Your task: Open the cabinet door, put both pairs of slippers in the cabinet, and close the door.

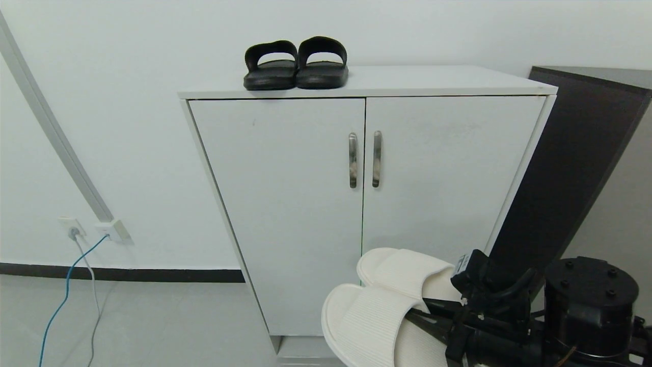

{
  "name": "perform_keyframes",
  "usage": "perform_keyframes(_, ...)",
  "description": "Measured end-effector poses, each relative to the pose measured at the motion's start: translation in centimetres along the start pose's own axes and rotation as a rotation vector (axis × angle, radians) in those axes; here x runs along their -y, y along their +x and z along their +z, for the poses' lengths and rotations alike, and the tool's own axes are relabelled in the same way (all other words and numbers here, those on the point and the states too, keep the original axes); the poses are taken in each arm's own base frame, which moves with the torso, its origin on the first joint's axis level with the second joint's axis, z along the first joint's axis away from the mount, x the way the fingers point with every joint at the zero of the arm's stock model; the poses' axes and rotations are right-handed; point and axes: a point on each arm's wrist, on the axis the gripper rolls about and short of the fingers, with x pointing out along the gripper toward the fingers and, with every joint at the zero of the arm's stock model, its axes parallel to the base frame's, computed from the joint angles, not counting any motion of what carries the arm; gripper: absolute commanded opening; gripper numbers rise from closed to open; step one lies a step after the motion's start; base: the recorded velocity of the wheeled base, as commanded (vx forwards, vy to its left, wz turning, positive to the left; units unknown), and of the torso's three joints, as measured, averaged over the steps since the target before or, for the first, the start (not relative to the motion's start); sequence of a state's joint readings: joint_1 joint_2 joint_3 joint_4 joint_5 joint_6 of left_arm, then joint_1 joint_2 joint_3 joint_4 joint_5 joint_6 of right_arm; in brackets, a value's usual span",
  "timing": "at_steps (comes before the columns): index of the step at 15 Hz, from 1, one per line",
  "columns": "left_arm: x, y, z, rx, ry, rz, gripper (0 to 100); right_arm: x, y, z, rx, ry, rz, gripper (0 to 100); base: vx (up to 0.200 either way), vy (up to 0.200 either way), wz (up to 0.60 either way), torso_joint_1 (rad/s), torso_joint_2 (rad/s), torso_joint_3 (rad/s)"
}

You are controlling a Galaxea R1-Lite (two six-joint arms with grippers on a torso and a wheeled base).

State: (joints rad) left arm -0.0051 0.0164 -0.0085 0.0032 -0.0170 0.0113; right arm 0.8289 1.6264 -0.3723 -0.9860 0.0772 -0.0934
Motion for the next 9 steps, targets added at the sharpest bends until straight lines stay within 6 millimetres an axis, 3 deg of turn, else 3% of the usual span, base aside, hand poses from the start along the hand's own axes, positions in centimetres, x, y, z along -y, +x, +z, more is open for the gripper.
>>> perform_keyframes(9, -0.02, -0.22, 0.64, 0.045, -0.009, 0.016, 100, -0.02, 0.14, -0.23, -0.008, -0.011, -0.005, 0, 0.0, 0.0, 0.0, 0.0, 0.0, 0.0)
